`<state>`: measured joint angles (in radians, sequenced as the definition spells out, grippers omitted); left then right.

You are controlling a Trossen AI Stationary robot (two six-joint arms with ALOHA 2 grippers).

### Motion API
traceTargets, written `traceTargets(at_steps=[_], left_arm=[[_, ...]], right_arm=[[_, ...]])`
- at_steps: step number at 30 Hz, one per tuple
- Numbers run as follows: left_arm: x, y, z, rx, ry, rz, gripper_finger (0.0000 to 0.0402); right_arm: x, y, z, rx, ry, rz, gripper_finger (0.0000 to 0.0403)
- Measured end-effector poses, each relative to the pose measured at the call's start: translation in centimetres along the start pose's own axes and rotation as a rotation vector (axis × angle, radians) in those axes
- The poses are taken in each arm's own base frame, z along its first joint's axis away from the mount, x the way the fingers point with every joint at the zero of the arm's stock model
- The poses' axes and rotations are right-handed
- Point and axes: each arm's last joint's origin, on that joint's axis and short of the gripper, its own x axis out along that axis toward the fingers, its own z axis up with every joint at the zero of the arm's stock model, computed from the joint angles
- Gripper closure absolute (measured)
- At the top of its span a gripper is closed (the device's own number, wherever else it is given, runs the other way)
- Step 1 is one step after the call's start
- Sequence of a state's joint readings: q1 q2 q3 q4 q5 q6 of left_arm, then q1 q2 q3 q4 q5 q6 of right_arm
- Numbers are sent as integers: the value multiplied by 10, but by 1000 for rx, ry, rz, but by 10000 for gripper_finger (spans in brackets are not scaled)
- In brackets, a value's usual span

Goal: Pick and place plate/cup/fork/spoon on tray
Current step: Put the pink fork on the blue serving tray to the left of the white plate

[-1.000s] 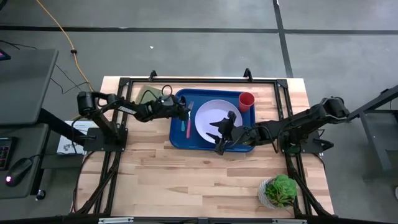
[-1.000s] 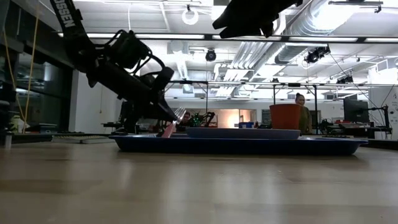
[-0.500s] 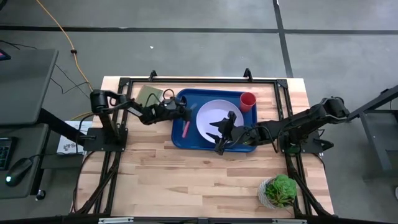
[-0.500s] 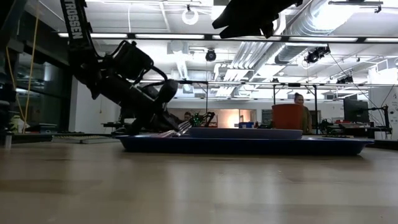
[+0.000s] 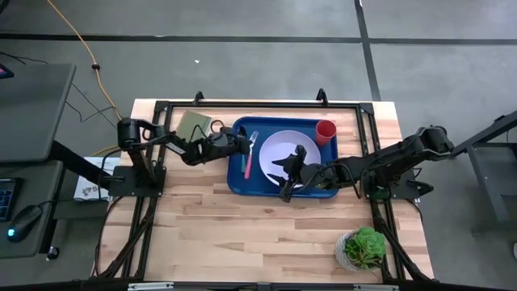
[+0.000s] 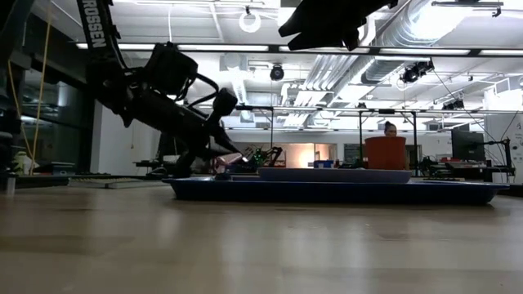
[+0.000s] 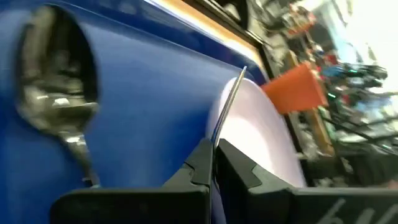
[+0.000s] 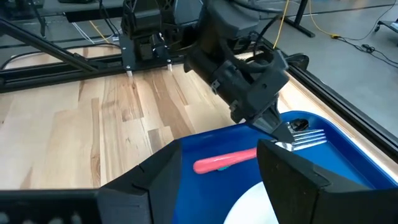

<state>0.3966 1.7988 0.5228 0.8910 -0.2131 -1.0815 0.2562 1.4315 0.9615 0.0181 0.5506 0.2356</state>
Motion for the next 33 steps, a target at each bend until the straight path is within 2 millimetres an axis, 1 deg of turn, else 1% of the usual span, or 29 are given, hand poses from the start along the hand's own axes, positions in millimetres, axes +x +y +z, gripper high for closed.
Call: traceTargets(at_steps=[5,9,13,17,22,33], left_arm=[[-4,-2,-16,16,-107,97,402],[-8,-5,-27,16,-208,139,402],[-7,0,-36,-7,-241,167,402],[1,1,-40,11,-260,184,402],[11,-6,-43,77,-239,177,402],[13,-4,-43,97,-216,205,401]], right_arm=[[0,0,0,11,1,3,202],[0,0,0,19,1,4,202],[0,0,0,21,-3,5,202],[0,0,1,22,-5,5,202],[0,0,1,23,-6,3,202],[0,0,1,23,-7,3,202]])
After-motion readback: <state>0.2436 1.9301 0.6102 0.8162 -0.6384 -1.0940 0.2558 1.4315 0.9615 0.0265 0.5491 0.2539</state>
